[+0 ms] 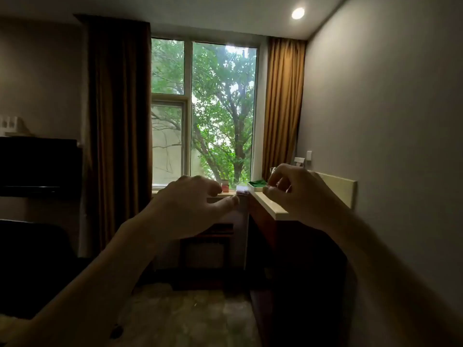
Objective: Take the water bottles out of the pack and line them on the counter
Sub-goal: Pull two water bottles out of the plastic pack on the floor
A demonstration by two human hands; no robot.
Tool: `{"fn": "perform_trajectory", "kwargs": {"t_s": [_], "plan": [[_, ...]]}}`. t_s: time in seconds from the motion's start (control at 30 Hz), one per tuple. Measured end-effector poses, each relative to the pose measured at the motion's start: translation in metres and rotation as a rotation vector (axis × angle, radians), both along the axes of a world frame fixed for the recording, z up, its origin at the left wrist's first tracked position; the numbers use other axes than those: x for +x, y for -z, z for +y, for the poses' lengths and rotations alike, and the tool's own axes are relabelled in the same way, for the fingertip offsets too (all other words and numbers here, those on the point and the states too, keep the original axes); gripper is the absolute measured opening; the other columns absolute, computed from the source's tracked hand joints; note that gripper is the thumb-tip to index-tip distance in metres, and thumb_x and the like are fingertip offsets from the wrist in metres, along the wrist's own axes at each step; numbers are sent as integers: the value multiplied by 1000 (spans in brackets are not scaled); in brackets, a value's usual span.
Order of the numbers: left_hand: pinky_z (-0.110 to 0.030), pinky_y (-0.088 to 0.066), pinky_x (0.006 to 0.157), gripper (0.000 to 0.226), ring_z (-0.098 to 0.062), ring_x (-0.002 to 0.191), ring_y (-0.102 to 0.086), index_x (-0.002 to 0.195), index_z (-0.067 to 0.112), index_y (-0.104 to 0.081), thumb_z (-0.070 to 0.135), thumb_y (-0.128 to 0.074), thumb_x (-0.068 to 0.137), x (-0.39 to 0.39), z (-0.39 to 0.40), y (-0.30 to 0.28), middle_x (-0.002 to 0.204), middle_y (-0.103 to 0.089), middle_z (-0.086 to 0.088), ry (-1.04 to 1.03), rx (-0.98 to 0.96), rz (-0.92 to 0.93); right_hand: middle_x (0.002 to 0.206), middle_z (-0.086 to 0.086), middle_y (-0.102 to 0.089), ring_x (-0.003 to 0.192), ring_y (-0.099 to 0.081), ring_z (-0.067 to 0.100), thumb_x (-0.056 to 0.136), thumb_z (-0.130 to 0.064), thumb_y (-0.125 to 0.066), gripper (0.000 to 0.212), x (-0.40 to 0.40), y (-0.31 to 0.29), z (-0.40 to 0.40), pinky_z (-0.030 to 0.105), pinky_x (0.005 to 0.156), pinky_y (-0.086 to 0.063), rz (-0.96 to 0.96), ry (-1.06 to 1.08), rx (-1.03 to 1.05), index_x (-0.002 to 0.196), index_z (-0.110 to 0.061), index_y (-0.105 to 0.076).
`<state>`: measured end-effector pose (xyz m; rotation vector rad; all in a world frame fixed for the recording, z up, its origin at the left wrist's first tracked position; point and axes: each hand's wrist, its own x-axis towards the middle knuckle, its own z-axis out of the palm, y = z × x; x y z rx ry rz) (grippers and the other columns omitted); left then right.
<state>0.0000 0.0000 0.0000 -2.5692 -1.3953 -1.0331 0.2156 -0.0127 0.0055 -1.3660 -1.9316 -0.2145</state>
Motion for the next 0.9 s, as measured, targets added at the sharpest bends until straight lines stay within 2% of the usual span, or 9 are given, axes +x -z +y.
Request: {"fn": "perform_trajectory", "kwargs": {"t_s": [0.03,0.1,0.23,0.37,0.53,0.67,0.73,0.83,0.9], "plan": [[-39,-51,94,50,-14,107,-65,118,19,-68,58,-56,88,-5,13,-1,118,-70,2,15,-8,-10,73,-12,-57,64,-53,-3,90,-28,-64,12,-6,-2,13,9,68,-41,2,7,22,89,-25,-52],[-39,-52,93,57,-14,106,-65,116,18,-69,64,-53,85,-18,42,2,117,-70,1,22,-5,-6,73,-13,-55,65,-52,-2,89,-26,-65,13,-16,-1,39,4,62,-37,10,26,70,88,-23,-52],[-42,-54,87,77,-17,95,-68,103,17,-72,77,-37,68,-36,93,7,102,-74,-2,30,-39,11,75,-8,-54,69,-51,6,87,-17,-65,13,-28,8,86,14,61,-41,-21,56,68,88,-18,-53],[-39,-53,90,72,-17,103,-66,113,18,-70,70,-41,72,-41,137,4,114,-71,0,15,-54,-11,75,-2,-56,67,-52,7,86,-13,-64,12,-33,12,127,18,60,-43,-22,57,63,88,-16,-52],[-39,-54,90,69,-18,100,-68,116,19,-70,67,-44,73,-23,188,11,110,-73,-3,62,-76,-25,78,1,-58,69,-54,12,85,-11,-63,11,-19,17,178,22,62,-47,-12,78,41,89,-15,-53],[-43,-54,89,72,-21,97,-68,109,14,-72,70,-44,73,0,239,15,105,-74,-7,68,-82,-11,82,7,-60,76,-59,21,86,-11,-63,11,1,24,221,33,69,-52,6,87,13,88,-14,-53],[-43,-54,88,76,-22,97,-69,103,12,-73,73,-41,71,19,265,15,102,-74,-8,83,-59,0,82,5,-59,74,-57,18,87,-12,-63,12,16,27,242,30,68,-51,-1,108,15,88,-15,-52],[-38,-53,89,73,-22,99,-68,103,11,-73,69,-43,71,50,304,13,104,-74,-7,116,-49,5,77,-3,-54,68,-53,9,88,-13,-63,13,45,26,275,12,61,-47,3,154,24,88,-16,-51],[-32,-51,83,67,-20,101,-67,107,15,-73,71,-50,78,71,331,6,108,-73,-3,145,-31,16,74,-8,-52,64,-51,2,89,-15,-63,13,64,21,296,3,59,-43,22,183,38,88,-18,-50]]}}
